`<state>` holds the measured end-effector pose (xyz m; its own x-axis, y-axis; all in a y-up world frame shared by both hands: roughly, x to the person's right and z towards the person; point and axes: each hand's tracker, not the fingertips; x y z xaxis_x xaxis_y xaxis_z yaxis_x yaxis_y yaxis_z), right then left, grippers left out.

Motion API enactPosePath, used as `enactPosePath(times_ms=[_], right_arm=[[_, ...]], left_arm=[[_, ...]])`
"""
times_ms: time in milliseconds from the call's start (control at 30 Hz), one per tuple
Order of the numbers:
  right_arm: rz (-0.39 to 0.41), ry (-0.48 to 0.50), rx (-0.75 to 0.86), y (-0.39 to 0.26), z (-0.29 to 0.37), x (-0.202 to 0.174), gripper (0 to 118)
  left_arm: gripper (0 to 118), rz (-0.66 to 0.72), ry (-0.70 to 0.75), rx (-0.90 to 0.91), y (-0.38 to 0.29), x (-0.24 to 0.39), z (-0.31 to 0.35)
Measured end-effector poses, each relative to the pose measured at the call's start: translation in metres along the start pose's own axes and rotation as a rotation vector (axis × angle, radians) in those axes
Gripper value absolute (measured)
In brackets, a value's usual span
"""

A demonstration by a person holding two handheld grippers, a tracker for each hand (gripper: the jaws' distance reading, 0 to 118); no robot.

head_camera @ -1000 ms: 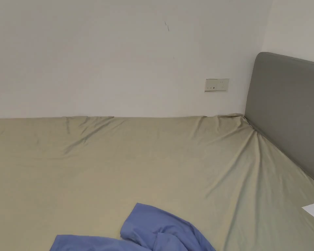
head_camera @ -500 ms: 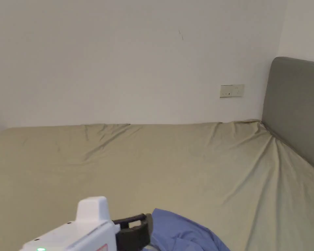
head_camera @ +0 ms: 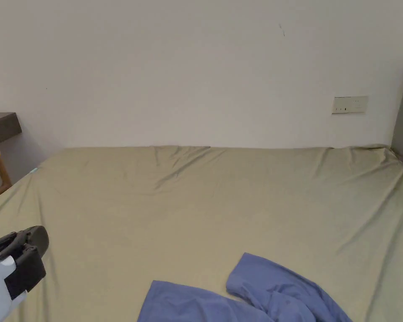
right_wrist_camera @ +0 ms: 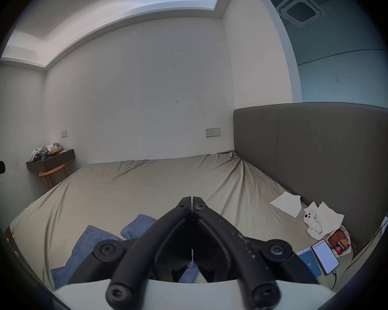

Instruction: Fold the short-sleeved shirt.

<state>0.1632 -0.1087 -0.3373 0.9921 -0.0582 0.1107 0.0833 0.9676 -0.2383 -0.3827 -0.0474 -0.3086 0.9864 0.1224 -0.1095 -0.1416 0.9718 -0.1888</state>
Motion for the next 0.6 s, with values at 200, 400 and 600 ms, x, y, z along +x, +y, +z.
enactPosePath(times_ms=[200, 400, 600], right_arm=[[0.012, 0.013, -0.005, 0.001, 0.001, -0.012, 0], [0.036, 0.019, -0.032, -0.003, -0.002, -0.024, 0], [0.064, 0.010, -0.065, -0.008, -0.012, -0.028, 0]], left_arm=[[0, 0.019, -0.054, -0.089, -0.020, -0.003, -0.014], [30, 0.103, -0.218, -0.364, -0.069, -0.012, -0.069], [116, -0.006, -0.172, -0.659, -0.167, 0.000, -0.120]])
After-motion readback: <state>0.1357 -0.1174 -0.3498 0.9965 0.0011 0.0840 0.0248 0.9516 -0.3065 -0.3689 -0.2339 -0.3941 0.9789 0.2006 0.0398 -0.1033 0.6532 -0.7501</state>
